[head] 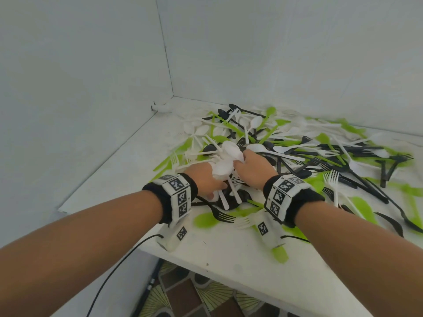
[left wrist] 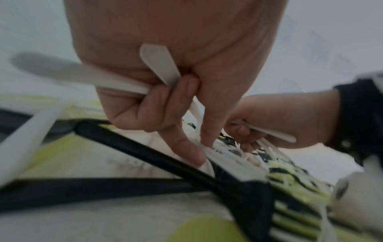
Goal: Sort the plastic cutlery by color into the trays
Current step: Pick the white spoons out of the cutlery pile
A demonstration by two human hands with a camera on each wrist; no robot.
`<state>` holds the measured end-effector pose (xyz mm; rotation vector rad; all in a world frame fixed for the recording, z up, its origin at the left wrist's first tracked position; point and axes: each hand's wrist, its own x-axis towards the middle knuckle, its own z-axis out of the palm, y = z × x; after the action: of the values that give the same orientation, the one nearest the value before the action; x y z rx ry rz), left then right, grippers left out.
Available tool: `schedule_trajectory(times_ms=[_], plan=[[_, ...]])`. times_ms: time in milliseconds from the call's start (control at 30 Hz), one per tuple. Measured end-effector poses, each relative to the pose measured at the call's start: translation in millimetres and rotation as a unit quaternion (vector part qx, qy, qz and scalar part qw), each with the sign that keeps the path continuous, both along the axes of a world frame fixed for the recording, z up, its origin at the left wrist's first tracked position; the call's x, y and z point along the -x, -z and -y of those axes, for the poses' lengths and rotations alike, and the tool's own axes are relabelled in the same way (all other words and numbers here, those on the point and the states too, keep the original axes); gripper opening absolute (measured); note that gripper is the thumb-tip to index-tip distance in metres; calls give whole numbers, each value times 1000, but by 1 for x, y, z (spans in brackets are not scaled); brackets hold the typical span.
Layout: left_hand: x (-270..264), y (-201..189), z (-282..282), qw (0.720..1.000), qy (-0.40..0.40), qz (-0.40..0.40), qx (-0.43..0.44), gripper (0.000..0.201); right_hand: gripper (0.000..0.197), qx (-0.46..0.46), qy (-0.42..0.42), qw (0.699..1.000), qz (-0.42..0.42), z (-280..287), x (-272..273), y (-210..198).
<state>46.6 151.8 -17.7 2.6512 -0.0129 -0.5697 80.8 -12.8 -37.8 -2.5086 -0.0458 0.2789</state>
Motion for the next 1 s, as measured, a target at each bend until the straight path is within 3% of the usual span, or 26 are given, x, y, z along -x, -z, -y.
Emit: schedule_trajectory(times_ms=[133, 300, 533, 667, 733, 833, 933, 1000], plan=[[4, -10, 0, 992, -56, -47, 106, 11, 30, -7, 18, 1000, 14, 8, -1, -1], [5, -16, -21, 968, -124, -53, 211, 13, 27, -25, 19, 999, 31, 10, 4, -3], [11, -24, -68, 960, -162, 81, 215, 21, 25, 9, -111, 993, 36, -22, 18, -14], [21, -12, -100, 960, -145, 111, 212, 16, 27, 131, -268, 954, -41, -40, 26, -25], [25, -4, -112, 971, -114, 115, 176, 29, 44, 190, -315, 928, -63, -45, 29, -31], [28, 3, -120, 978, -90, 135, 133, 30, 54, 241, -333, 910, -47, -50, 26, -30], [25, 7, -123, 979, -70, 143, 130, 22, 47, 209, -298, 931, -3, -49, 19, -27], [21, 7, -124, 977, -59, 158, 131, 21, 45, 142, -256, 956, 30, -46, 16, -24]])
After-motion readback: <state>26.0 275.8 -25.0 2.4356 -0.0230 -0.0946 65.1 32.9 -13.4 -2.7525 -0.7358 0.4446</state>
